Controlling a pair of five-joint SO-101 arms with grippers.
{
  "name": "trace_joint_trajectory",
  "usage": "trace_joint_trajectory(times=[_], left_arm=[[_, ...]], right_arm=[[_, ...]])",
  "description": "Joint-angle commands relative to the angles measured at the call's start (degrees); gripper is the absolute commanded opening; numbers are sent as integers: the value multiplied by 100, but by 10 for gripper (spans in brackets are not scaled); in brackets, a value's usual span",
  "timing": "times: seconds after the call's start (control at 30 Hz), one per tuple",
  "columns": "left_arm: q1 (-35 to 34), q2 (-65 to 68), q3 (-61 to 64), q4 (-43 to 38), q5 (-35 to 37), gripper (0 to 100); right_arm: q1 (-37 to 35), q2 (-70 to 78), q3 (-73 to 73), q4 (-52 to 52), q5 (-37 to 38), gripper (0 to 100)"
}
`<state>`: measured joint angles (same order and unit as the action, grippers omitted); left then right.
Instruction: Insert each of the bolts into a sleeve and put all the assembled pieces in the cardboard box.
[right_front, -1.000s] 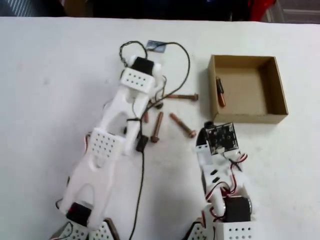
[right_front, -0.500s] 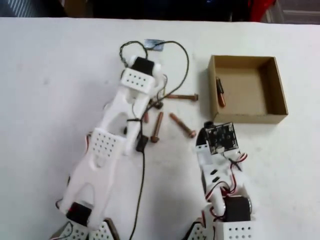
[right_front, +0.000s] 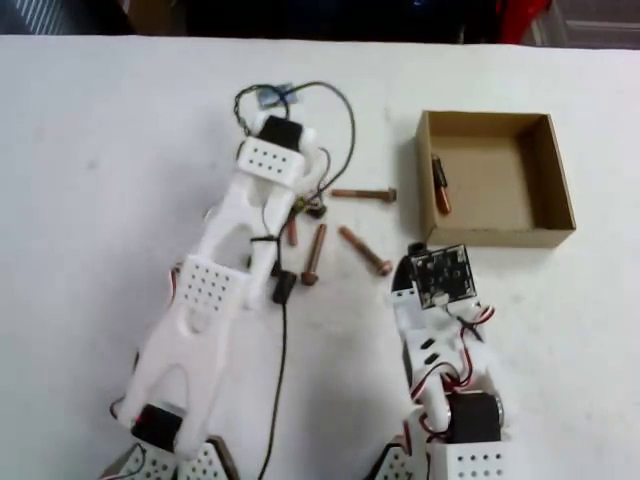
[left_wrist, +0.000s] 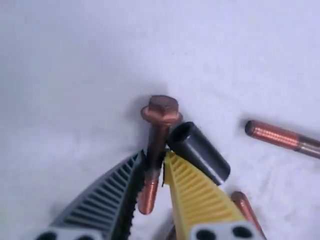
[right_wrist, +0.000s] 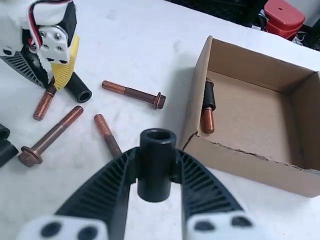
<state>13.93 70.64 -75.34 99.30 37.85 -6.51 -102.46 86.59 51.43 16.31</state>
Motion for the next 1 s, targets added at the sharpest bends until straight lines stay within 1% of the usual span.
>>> trace_joint_trajectory(times=[0.0,0.13,0.37,0.47,0.5,0.63,0.97], left_arm=[[-110,110,-343,-35,70,104],[-127,207,-853,149,70,103],[-101,215,-501,97,70,99],[-136,207,-475,132,18,41],[-154,207,-475,132,-132,18],[-154,207,-475,176,-844,20],[-382,145,-475,299,-1873,21]], right_arm=[[57,-66,-62,-101,-44,17],[57,-66,-62,-101,-44,17],[57,-66,-62,-101,-44,17],[57,-66,-62,-101,-44,17],[57,-66,-62,-101,-44,17],[57,-66,-62,-101,-44,17],[57,-66,-62,-101,-44,17]])
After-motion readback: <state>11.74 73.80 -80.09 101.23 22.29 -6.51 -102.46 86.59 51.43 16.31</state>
